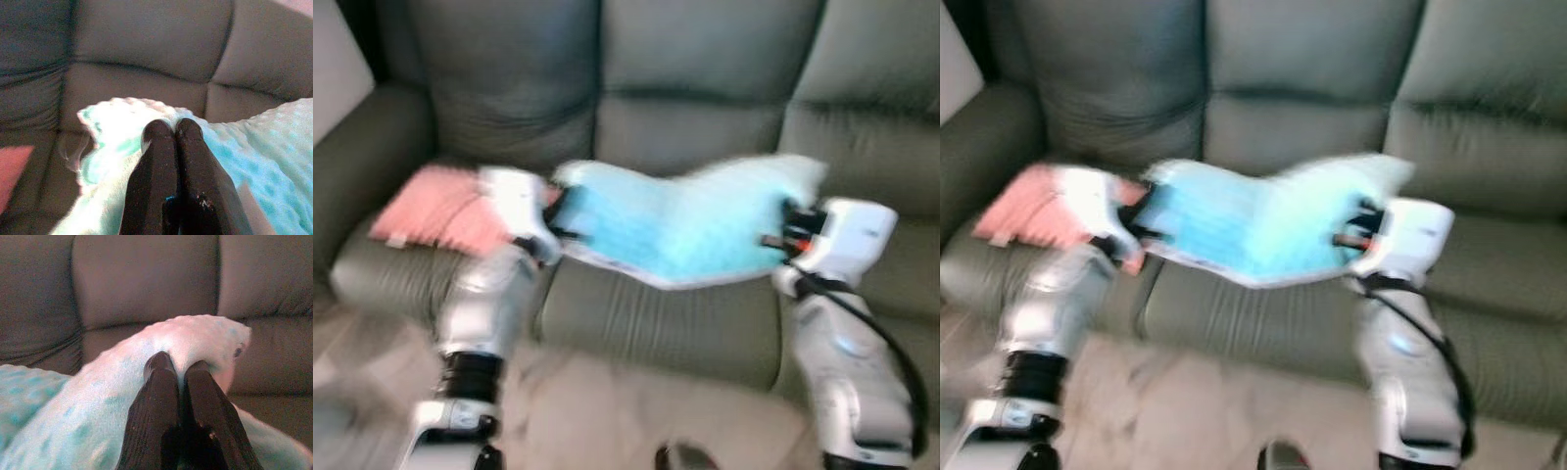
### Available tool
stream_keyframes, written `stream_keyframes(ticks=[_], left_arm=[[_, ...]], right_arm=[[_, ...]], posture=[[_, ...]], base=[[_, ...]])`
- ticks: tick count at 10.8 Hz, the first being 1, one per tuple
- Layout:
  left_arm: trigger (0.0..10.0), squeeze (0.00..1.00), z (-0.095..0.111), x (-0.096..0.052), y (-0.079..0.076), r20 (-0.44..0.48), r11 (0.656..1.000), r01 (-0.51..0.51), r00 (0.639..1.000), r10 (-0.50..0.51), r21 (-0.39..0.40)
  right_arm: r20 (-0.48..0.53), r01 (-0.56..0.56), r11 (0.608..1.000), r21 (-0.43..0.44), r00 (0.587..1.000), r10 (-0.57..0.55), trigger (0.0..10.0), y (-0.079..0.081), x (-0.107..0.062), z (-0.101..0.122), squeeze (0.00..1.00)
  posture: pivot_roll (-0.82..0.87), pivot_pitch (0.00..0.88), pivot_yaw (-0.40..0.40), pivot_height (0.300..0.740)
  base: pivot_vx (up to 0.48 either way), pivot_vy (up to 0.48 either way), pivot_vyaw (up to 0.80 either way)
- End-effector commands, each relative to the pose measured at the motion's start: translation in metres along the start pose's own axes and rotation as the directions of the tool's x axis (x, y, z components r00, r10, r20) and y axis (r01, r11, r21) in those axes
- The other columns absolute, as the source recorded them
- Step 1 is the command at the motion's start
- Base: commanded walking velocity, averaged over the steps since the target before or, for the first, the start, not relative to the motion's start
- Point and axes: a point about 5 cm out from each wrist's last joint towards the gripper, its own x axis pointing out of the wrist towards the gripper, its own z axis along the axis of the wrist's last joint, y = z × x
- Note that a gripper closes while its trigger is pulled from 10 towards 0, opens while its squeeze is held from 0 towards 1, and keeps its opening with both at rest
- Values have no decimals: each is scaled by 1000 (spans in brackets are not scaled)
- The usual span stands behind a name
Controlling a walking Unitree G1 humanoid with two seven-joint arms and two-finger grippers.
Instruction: Move the pillow to the sofa
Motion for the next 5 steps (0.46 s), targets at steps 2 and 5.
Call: stream_keyframes(ticks=[2, 5], left_arm=[[10000, 0, 6, -5, 9, 16, 1000, -29, 999, 29, 0], [10000, 0, 4, -4, 4, 8, 1000, -18, 1000, 18, 2]], right_arm=[[32, -33, 999, 14, 999, 32, 10000, 9, -1, 6, 0], [33, -35, 999, 12, 999, 35, 10000, 9, 0, 6, 0]], posture=[[-163, 161, 18, 740], [-162, 161, 15, 740]], base=[[0, 0, 0], [0, 0, 0]])
